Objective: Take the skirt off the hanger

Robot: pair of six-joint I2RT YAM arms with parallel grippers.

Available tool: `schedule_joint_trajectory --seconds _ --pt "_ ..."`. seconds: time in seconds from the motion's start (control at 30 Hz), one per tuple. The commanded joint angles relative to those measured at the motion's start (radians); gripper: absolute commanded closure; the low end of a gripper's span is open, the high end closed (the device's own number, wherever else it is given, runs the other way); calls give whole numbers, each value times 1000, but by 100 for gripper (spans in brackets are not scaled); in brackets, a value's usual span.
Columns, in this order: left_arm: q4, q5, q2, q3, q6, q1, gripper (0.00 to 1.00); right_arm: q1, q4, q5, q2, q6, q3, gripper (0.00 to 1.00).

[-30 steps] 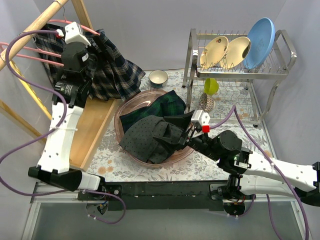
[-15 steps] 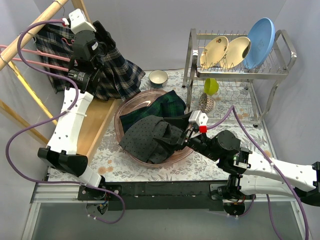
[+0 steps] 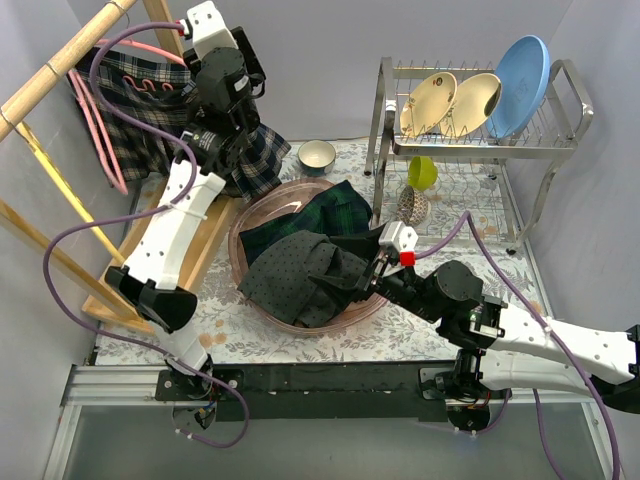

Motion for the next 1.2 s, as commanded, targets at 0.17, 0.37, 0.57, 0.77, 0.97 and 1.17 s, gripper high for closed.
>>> schedule_joint_trajectory --seconds 0.17,0.37,0.57,0.77,0.97,1.17 --pt "24 -232 119 171 189 33 45 4 -9 20 -41 -7 -9 13" --pt "-37 -185 142 196 138 106 44 6 -9 26 -32 -19 -14 13" --pt "-134 -13 134 193 4 250 35 6 -24 26 -12 -19 6 13" --pt "-12 120 134 130 55 263 33 4 -21 28 7 -48 17 13" --pt "-48 124 193 187 46 294 40 4 -16 32 23 -48 22 13" --pt "-120 172 188 142 -49 361 41 4 1 42 31 -58 12 13"
